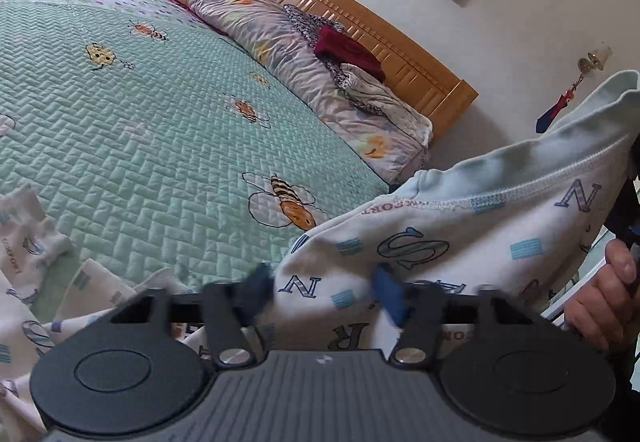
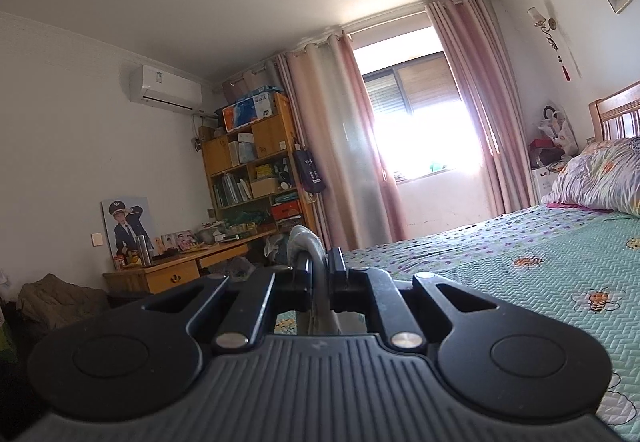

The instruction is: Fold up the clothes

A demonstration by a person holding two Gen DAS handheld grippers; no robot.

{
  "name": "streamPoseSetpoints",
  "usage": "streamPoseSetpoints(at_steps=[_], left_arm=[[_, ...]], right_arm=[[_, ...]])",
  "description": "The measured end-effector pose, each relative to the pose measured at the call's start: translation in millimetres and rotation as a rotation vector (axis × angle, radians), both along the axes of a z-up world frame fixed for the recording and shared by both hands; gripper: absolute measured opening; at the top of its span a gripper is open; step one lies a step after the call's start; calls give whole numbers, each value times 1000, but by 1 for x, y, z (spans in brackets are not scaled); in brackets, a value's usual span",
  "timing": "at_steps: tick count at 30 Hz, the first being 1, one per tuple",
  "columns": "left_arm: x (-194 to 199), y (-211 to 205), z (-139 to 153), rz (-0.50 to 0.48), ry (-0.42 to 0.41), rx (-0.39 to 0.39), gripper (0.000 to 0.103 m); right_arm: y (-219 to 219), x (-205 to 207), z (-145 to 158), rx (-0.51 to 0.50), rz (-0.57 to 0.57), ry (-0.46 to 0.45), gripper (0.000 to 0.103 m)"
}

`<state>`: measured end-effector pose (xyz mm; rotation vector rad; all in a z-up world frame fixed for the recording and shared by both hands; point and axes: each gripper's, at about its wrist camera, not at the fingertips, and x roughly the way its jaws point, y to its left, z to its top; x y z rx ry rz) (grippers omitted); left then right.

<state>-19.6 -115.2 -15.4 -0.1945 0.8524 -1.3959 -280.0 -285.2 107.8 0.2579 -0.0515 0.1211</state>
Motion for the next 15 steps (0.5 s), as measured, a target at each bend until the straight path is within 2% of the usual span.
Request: streamPoseSetpoints(at_steps=[1, 6, 9, 12, 15], left_arm=[[-5, 2, -2, 19, -18, -8, 5], [-29, 39, 9, 165, -101, -92, 2], [-37, 75, 37, 307, -160, -169, 2], [-45, 106, 75, 429, -267, -221, 2], [-58, 122, 106, 513, -417, -209, 2]], right_arm=[[-1, -1, 0, -3, -12, 3, 10], [-12, -1, -5, 39, -50, 0, 11], [-13, 3, -9, 73, -77, -1, 11], [-10, 13, -12, 92, -106, 19, 11], [-2, 22, -12, 101, -110, 22, 11]])
